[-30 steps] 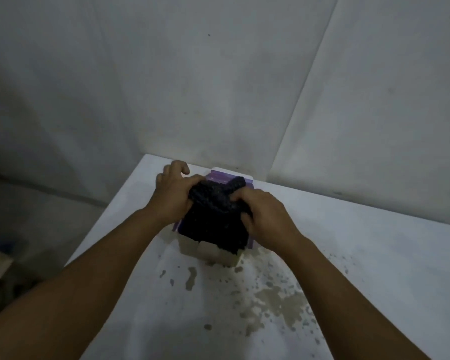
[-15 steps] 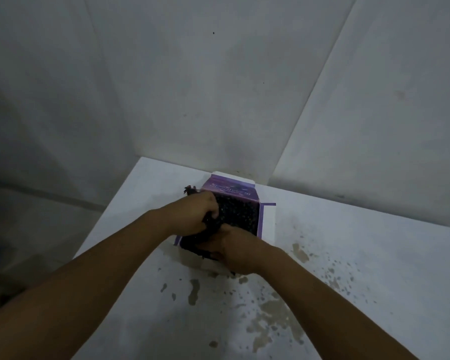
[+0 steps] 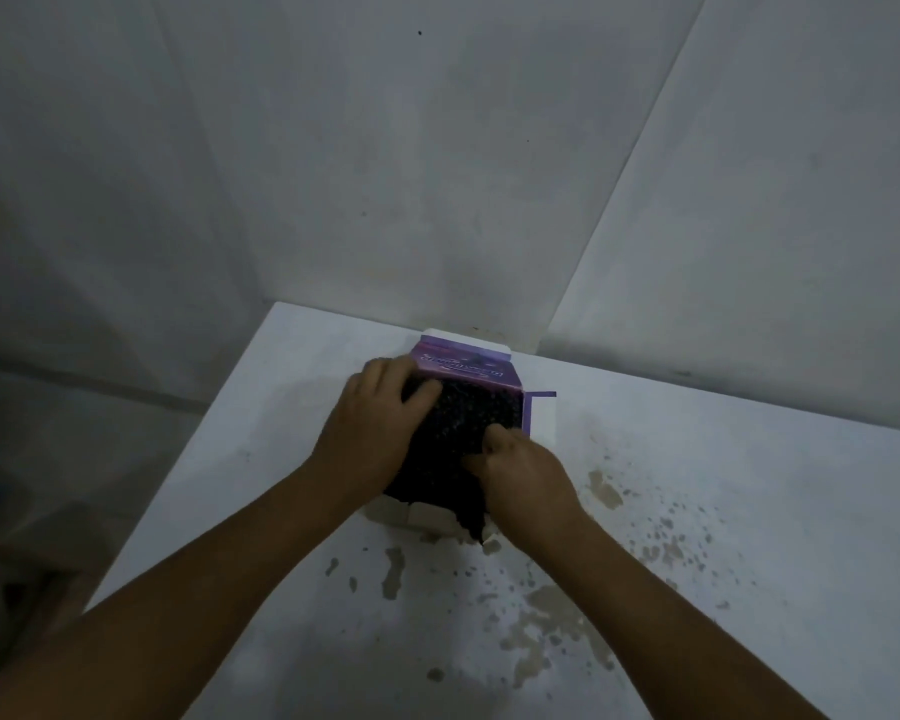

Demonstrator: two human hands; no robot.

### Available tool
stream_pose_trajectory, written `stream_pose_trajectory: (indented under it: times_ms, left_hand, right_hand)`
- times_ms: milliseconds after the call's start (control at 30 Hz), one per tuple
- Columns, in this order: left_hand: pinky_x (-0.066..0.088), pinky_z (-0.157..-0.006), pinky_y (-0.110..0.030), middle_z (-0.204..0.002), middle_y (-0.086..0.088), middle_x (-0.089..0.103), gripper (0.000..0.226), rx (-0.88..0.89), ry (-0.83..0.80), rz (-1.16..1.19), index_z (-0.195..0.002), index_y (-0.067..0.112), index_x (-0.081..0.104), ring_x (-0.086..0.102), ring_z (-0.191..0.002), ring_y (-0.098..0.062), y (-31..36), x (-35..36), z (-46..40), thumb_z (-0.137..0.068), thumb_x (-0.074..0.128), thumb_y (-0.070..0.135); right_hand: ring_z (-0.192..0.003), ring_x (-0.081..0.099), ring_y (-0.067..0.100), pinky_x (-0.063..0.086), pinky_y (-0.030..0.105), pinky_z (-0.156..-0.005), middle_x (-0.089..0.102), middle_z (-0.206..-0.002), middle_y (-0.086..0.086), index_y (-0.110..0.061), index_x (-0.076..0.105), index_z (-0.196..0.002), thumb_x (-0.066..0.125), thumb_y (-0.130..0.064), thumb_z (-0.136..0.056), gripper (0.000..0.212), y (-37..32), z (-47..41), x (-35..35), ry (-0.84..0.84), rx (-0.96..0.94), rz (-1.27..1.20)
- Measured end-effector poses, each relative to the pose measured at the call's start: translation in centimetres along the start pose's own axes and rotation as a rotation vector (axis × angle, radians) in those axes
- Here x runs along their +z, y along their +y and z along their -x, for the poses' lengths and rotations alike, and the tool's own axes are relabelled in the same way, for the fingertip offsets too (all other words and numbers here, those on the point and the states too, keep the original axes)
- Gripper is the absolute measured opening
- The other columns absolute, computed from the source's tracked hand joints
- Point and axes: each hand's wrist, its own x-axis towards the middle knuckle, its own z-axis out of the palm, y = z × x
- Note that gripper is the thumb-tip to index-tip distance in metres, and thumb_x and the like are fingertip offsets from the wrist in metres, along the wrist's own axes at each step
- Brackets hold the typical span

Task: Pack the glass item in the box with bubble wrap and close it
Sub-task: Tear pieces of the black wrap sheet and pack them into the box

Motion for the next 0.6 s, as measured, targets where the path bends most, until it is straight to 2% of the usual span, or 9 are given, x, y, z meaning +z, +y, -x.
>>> stream_pose_trajectory:
  times_ms: [100,233,300,333,400,433,467,533,600]
  left_hand:
    - [0.050,-0.090,-0.044,-0.125,-0.018,0.055,0.054,-0.178,-0.020,0.223,-0.134,0.010,0.050,0.048,-0.113,-0.035,0.6,-0.3,0.8,-0.081,0.061,0.009]
    - [0.045,-0.095,-0.035,-0.128,-0.011,0.059,0.053,-0.136,-0.253,0.330,-0.137,0.016,0.047,0.055,-0.114,-0.028,1.4,0.8,0.1,-0.090,0.062,0.035]
    - [0.046,-0.091,-0.032,-0.120,-0.009,0.063,0.046,-0.229,-0.332,0.311,-0.123,0.014,0.057,0.059,-0.107,-0.025,1.7,1.3,-0.9,-0.085,0.068,0.037]
    - [0.047,-0.088,-0.032,-0.116,-0.009,0.065,0.042,-0.271,-0.375,0.305,-0.116,0.013,0.059,0.061,-0.103,-0.025,1.8,1.6,-1.4,-0.082,0.070,0.035]
    - [0.049,-0.087,-0.033,-0.112,-0.010,0.065,0.041,-0.319,-0.450,0.297,-0.112,0.011,0.057,0.061,-0.100,-0.026,2.1,2.3,-2.0,-0.080,0.073,0.031]
    - [0.050,-0.088,-0.034,-0.112,-0.011,0.065,0.043,-0.332,-0.475,0.311,-0.114,0.010,0.056,0.061,-0.101,-0.026,2.1,2.6,-2.2,-0.080,0.074,0.029]
    - [0.050,-0.089,-0.035,-0.114,-0.011,0.064,0.045,-0.344,-0.491,0.343,-0.116,0.009,0.054,0.061,-0.102,-0.027,2.0,2.9,-2.4,-0.080,0.074,0.028]
    - [0.049,-0.092,-0.035,-0.117,-0.010,0.062,0.051,-0.351,-0.520,0.398,-0.121,0.009,0.051,0.059,-0.106,-0.027,1.7,3.2,-2.7,-0.080,0.075,0.026]
    - [0.049,-0.094,-0.035,-0.117,-0.011,0.061,0.052,-0.337,-0.568,0.392,-0.124,0.007,0.050,0.059,-0.106,-0.027,1.6,3.4,-3.1,-0.081,0.073,0.024]
  right_hand:
    - [-0.079,0.059,0.025,0.033,0.026,-0.058,0.062,-0.098,0.011,-0.010,0.065,-0.104,0.058,-0.012,-0.088,0.017,-0.6,0.6,1.3,-0.065,-0.026,-0.092]
    - [-0.081,0.058,0.027,0.035,0.032,-0.061,0.062,-0.097,0.014,-0.007,0.061,-0.105,0.047,-0.013,-0.093,0.019,-1.0,0.9,2.1,-0.135,-0.105,-0.082]
    - [-0.065,0.053,0.023,0.031,0.030,-0.046,0.064,-0.076,0.011,-0.008,0.067,-0.079,0.066,-0.014,-0.080,0.007,-1.6,0.9,1.8,-0.177,-0.176,0.010]
    - [-0.051,0.043,0.016,0.020,0.025,-0.036,0.061,-0.061,0.005,-0.015,0.065,-0.061,0.080,-0.021,-0.063,0.017,-1.9,0.9,1.6,-0.160,-0.161,0.056]
    - [-0.044,0.021,0.009,-0.002,0.017,-0.036,0.050,-0.044,-0.005,-0.026,0.055,-0.041,0.089,-0.035,-0.035,0.036,-2.1,0.6,1.5,-0.034,-0.062,0.109]
    - [-0.045,0.019,0.010,0.004,0.017,-0.032,0.049,-0.041,-0.003,-0.023,0.053,-0.040,0.090,-0.030,-0.036,0.038,-2.0,0.7,2.1,-0.003,-0.095,0.121]
    - [-0.045,0.020,0.013,0.018,0.019,-0.029,0.049,-0.041,0.001,-0.016,0.053,-0.041,0.089,-0.018,-0.043,0.037,-1.8,0.7,2.8,-0.016,-0.189,0.118]
    - [-0.043,0.025,0.016,0.040,0.024,-0.036,0.050,-0.043,0.009,-0.006,0.052,-0.044,0.083,0.001,-0.052,0.033,-1.1,0.3,3.5,-0.032,-0.305,0.038]
    - [-0.037,0.036,0.020,0.039,0.023,-0.042,0.052,-0.044,0.011,-0.004,0.053,-0.045,0.080,0.007,-0.056,0.031,-0.8,0.0,3.2,-0.069,-0.272,-0.064]
